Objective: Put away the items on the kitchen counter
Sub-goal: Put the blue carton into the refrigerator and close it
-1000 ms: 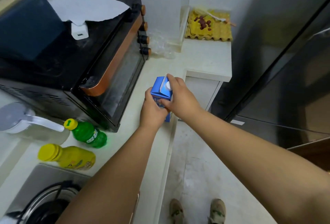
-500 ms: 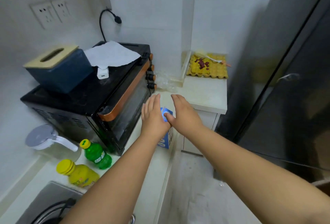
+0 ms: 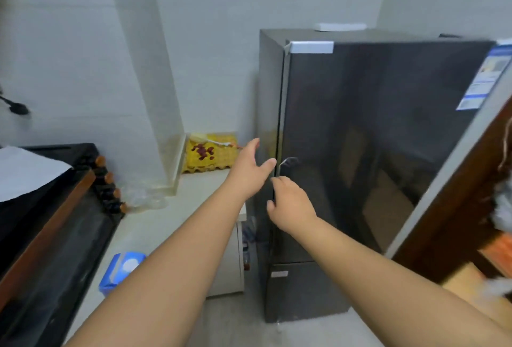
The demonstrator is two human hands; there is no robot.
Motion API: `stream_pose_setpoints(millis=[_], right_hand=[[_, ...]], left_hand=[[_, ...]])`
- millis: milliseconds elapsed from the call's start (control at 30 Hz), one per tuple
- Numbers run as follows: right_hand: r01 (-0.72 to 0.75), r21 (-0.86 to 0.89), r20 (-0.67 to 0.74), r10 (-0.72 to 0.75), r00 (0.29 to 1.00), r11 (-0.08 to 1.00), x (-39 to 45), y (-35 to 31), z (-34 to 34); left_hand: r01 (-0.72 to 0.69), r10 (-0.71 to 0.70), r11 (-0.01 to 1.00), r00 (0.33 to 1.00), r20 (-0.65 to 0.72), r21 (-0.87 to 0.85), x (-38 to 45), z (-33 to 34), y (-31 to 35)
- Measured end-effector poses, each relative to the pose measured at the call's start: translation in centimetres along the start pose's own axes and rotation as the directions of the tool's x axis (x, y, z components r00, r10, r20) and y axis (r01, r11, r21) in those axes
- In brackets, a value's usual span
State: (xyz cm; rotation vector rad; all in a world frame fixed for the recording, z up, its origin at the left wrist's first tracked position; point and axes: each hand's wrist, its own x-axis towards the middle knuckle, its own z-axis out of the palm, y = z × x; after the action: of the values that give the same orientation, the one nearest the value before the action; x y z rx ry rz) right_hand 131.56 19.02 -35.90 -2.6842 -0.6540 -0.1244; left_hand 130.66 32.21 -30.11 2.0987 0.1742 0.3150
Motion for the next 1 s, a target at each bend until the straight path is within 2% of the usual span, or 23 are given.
stream_pose_setpoints(millis=[133, 367, 533, 667, 800, 1000], right_hand=[[-0.075, 0.195, -0.073, 0.091, 0.993, 0.978, -0.7, 2.0, 0.1], [-0.041, 0.386, -0.090, 0.082, 0.993, 0.922, -0.3, 2.9, -0.5], [-0.069, 0.427, -0.057, 0.103, 0.993, 0.902, -1.2, 3.2, -0.3], [-0.097, 0.439, -0.024, 0.119, 0.993, 0.893, -2.4, 2.8, -0.4], [-0.137, 0.445, 0.007, 0.149, 0.989, 0.885, -3.3, 2.2, -0.6], [-0.169, 0.444, 0.029, 0.174, 0.984, 0.880, -2.6, 2.1, -1.0]], left_hand=[[-0.019, 0.019, 0.999, 1.000, 0.008, -0.038, 3.3, 3.4, 2.2], [0.024, -0.033, 0.984, 0.998, -0.050, -0.174, 5.9, 5.2, 3.6], [0.091, -0.116, 0.965, 0.989, -0.089, -0.248, 5.8, 5.6, 3.0], [0.056, -0.086, 0.982, 0.983, -0.160, -0.180, 5.2, 5.2, 2.9], [-0.011, -0.008, 0.991, 0.991, -0.136, -0.132, 4.9, 5.1, 4.0], [0.075, -0.090, 0.975, 0.994, -0.060, -0.211, 5.8, 4.7, 5.4]])
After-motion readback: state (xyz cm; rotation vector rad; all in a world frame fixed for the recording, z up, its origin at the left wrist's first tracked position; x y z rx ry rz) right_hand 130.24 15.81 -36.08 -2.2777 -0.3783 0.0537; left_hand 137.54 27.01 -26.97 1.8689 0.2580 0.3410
